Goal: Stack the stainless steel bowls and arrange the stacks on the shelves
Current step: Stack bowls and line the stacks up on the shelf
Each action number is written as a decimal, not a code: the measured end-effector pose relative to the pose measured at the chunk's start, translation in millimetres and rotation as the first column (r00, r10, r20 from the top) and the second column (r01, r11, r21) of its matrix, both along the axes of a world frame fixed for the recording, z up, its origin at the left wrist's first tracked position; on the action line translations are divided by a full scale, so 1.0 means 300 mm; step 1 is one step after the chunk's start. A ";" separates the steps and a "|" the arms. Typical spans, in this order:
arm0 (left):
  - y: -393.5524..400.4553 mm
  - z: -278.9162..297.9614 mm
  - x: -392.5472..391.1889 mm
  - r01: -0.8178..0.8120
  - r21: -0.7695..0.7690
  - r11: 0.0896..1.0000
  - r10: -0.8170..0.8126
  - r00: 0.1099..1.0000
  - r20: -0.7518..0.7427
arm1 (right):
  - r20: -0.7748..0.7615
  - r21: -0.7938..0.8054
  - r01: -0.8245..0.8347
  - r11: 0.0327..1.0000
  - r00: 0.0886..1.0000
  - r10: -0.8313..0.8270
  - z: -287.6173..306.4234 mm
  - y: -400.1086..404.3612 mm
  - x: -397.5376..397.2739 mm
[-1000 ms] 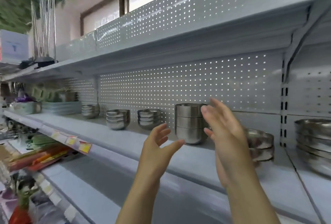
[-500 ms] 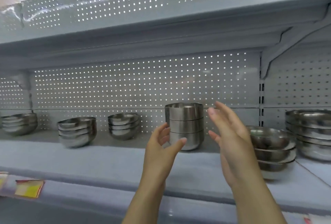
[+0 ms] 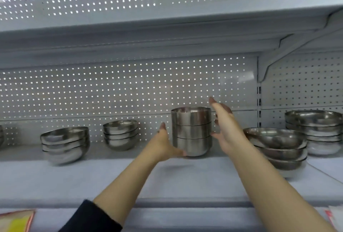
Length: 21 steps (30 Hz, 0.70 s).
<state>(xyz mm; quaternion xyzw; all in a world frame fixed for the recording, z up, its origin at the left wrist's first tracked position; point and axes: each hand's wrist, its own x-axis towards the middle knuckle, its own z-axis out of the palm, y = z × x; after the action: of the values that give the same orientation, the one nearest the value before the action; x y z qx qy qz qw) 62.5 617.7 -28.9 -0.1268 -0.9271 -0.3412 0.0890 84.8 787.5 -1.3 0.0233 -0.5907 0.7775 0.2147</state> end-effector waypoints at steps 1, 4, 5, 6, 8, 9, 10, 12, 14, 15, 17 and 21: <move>-0.006 0.002 -0.025 -0.005 -0.032 0.999 0.006 1.000 0.029 | 0.051 0.022 -0.013 1.000 0.999 0.012 0.000 0.008 -0.028; -0.016 -0.014 -0.087 -0.001 -0.148 0.989 0.008 0.999 0.044 | 0.149 0.091 0.019 0.996 0.988 -0.032 -0.011 0.024 -0.100; -0.014 -0.021 -0.102 0.016 -0.163 0.986 -0.007 0.998 0.056 | 0.168 0.110 0.044 0.993 0.984 -0.062 -0.012 0.026 -0.121; -0.011 -0.026 -0.116 0.037 -0.164 0.986 -0.026 0.997 0.069 | 0.187 0.121 0.061 0.991 0.979 -0.083 -0.010 0.026 -0.138; -0.002 -0.032 -0.138 0.071 -0.133 0.989 -0.061 0.995 0.078 | 0.231 0.131 0.060 0.990 0.969 -0.090 -0.005 0.021 -0.166; 0.003 -0.032 -0.146 0.080 -0.100 0.992 -0.072 0.994 0.081 | 0.259 0.135 0.048 0.990 0.963 -0.082 -0.002 0.019 -0.177; 0.008 -0.032 -0.154 0.090 -0.055 0.994 -0.085 0.992 0.088 | 0.286 0.140 0.032 0.990 0.956 -0.072 0.001 0.018 -0.183; 0.022 -0.038 -0.179 0.150 0.069 0.986 -0.157 0.981 0.115 | 0.319 0.120 0.008 0.993 0.947 -0.046 0.003 0.021 -0.187; 0.035 -0.044 -0.199 0.221 0.176 0.959 -0.247 0.958 0.142 | 0.318 0.075 -0.017 0.997 0.948 -0.008 0.005 0.025 -0.185; 0.039 -0.048 -0.206 0.236 0.215 0.948 -0.271 0.951 0.151 | 0.320 0.066 -0.031 0.997 0.947 0.008 0.002 0.028 -0.187; 0.042 -0.057 -0.215 0.238 0.272 0.933 -0.288 0.944 0.161 | 0.335 0.062 -0.050 0.997 0.942 0.026 -0.006 0.027 -0.189; 0.040 -0.068 -0.230 0.249 0.325 0.912 -0.306 0.942 0.138 | 0.340 0.005 -0.092 0.996 0.937 0.085 -0.019 0.019 -0.183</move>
<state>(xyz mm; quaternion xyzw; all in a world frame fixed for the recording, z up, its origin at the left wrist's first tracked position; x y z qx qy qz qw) -6.6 629.7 -49.5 -0.2100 -0.8404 -0.4988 -0.0287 30.0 793.3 -7.0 -0.0823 -0.6254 0.7724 0.0744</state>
